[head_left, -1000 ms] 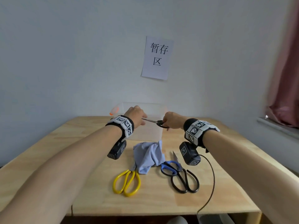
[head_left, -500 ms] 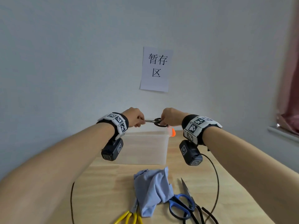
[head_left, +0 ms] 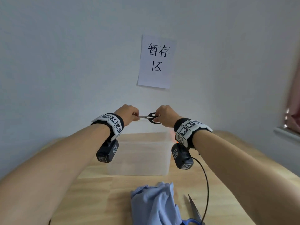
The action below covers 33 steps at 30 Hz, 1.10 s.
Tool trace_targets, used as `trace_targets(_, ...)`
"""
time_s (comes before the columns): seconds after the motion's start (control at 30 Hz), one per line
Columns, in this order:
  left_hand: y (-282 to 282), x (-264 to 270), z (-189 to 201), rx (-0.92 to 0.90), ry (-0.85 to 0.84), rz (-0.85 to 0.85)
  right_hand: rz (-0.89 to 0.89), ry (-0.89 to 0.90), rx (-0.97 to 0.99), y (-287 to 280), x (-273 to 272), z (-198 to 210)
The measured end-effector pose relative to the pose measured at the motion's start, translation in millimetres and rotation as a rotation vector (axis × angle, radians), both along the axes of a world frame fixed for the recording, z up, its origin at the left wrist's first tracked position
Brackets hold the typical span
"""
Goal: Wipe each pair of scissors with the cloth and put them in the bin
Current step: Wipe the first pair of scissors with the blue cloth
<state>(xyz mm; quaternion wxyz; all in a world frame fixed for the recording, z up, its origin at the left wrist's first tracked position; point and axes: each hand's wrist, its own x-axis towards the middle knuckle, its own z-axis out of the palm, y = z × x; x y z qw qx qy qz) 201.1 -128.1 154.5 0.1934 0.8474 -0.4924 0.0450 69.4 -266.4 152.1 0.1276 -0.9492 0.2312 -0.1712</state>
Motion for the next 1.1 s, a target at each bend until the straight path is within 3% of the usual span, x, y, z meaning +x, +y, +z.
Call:
trace_targets(0.37,-33,45,-66,-0.044,0.133,0.037,-0.036,0.048,-0.117,-29,53,-63)
trace_targets(0.5,-41,57,-89,0.0,0.153,0.056,-0.035,0.131,-0.031,-35,69,-83)
trace_targets(0.67,-49,67,-100,0.121,0.148,0.05,-0.036,0.269,-0.009,-41,82,-100)
trace_targets(0.8,-52,73,-108,0.336,0.105,0.08,-0.018,0.413,-0.075,-42,90,-111)
trace_targets(1.1,-55,71,-113,0.592,0.199,0.06,0.026,0.535,-0.06,-38,87,-112)
